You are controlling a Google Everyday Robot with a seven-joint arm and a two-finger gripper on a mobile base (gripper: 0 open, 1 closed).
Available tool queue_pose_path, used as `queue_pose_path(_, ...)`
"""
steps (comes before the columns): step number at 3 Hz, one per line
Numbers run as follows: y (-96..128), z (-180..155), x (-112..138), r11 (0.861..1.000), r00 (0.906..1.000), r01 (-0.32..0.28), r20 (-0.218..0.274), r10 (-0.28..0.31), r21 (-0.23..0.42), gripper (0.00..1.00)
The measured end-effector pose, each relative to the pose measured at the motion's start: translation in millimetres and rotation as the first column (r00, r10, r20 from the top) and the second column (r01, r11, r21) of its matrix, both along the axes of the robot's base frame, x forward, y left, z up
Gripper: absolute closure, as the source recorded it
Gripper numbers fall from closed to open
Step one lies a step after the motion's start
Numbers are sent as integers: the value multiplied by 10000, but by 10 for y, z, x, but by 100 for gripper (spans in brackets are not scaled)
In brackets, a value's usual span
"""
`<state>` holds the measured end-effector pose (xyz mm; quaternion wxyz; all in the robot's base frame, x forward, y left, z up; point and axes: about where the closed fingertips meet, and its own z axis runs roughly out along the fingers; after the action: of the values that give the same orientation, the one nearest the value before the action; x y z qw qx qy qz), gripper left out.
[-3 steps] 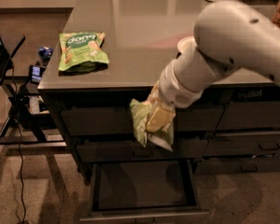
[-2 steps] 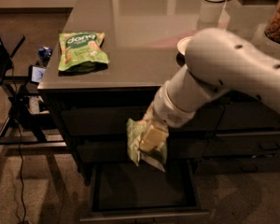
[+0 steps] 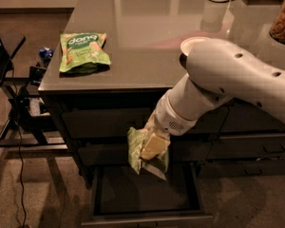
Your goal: Place green jalapeno chip bag into bottom drawer
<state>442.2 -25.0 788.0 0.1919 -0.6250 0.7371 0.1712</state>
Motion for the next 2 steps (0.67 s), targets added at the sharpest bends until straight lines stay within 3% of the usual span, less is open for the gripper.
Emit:
queue_pose_path(1,124,-503,-174,9975,9927,528,-1106,-472,475,100)
queue_pose_path(2,263,-1048,-291,9922,9746,979,-2094,-799,769,100)
